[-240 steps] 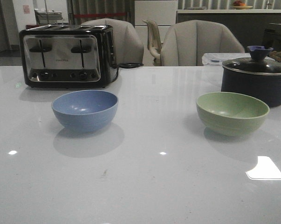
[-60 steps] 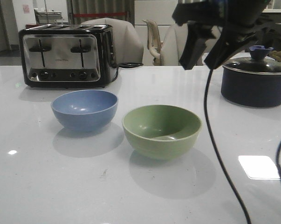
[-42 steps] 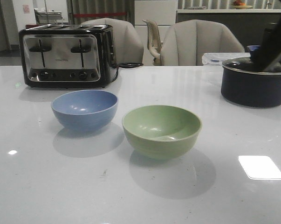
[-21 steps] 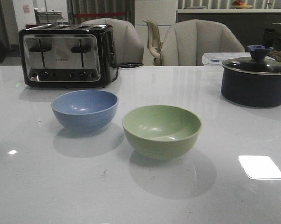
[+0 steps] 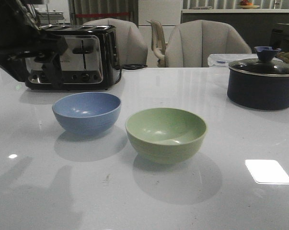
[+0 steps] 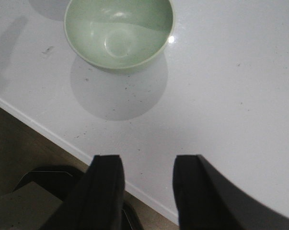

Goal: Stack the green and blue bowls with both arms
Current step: 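Lower the left gripper onto the rim of the light blue bowl and grip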

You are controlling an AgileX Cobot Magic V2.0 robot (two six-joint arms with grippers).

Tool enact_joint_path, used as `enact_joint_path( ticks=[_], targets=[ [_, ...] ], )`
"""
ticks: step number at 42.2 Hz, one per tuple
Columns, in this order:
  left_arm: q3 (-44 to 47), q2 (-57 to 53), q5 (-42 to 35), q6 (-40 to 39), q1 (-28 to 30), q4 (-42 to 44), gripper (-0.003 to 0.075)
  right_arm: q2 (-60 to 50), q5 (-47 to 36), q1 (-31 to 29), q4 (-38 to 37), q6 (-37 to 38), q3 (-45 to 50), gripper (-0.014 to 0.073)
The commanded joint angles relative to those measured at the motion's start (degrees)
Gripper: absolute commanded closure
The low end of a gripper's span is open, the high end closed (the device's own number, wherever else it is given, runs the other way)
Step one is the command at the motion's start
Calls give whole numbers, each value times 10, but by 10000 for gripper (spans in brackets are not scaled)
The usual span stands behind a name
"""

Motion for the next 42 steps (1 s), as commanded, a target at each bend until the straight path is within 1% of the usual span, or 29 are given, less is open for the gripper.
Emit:
enact_joint_path(
  ticks=[1, 11, 19, 21, 25, 32, 36, 42],
  targets=[
    [-55, 20, -26, 0, 2, 13, 190, -5, -28, 1, -1, -8, -15, 218],
    [-119, 104, -24, 0, 13, 12, 190, -5, -28, 1, -1, -8, -15, 218],
    [-133, 138, -28, 0, 13, -10, 191, -5, -28, 1, -1, -8, -15, 218],
    [-133, 142, -28, 0, 13, -12, 204, -5, -28, 1, -1, -8, -15, 218],
    [-133, 144, -28, 0, 13, -13, 279, -5, -28, 1, -1, -8, -15, 218],
    [-133, 144, -28, 0, 13, -21, 450, -5, -28, 1, -1, -8, -15, 218],
    [-133, 144, -28, 0, 13, -20, 528, -5, -28, 1, -1, -8, -15, 218],
    [-133, 142, -20, 0, 13, -20, 620, -5, -28, 1, -1, -8, -15, 218]
  ],
)
